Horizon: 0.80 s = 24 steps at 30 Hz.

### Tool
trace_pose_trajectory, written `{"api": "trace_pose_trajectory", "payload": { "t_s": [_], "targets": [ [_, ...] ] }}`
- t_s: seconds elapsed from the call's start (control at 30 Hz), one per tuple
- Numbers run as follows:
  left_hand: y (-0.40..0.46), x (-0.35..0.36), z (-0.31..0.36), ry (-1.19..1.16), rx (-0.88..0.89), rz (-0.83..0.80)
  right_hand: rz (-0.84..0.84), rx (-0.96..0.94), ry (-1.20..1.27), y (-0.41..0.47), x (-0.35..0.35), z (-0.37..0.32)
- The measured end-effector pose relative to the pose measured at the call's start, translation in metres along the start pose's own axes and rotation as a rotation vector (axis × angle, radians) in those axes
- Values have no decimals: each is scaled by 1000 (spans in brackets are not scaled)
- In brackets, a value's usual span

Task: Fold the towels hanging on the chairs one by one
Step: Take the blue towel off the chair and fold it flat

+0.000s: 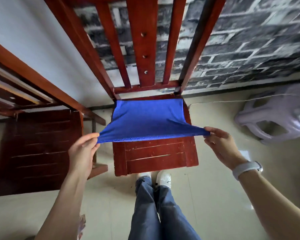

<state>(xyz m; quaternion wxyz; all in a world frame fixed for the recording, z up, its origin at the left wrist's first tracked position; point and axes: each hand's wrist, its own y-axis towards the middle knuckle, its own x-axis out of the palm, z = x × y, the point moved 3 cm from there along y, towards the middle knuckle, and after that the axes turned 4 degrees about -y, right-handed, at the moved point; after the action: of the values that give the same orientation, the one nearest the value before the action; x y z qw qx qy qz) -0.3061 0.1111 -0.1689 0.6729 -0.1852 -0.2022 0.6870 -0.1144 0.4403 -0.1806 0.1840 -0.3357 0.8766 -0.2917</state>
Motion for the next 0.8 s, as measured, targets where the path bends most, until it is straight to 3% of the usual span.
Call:
{"api": "trace_pose_trajectory", "payload": {
  "t_s": [0.13,0.27,0.4,0.53,0.8],
  "targets": [
    [-5,16,53,-56,41,-64,64,-274,-300,-15,2,-54],
    [-17,24,92,259,233,-139,158,-498,-457,-32,-5,-95],
    [-33,20,110,599,442,-145,229,-547,-533,-44,-21,-107],
    [-55,18,108,763,605,-193,225,-541,-556,-55,-33,-102],
    [-70,1,95,805,530,-163,158,-475,-607,-70,-50,-83]
  ]
}}
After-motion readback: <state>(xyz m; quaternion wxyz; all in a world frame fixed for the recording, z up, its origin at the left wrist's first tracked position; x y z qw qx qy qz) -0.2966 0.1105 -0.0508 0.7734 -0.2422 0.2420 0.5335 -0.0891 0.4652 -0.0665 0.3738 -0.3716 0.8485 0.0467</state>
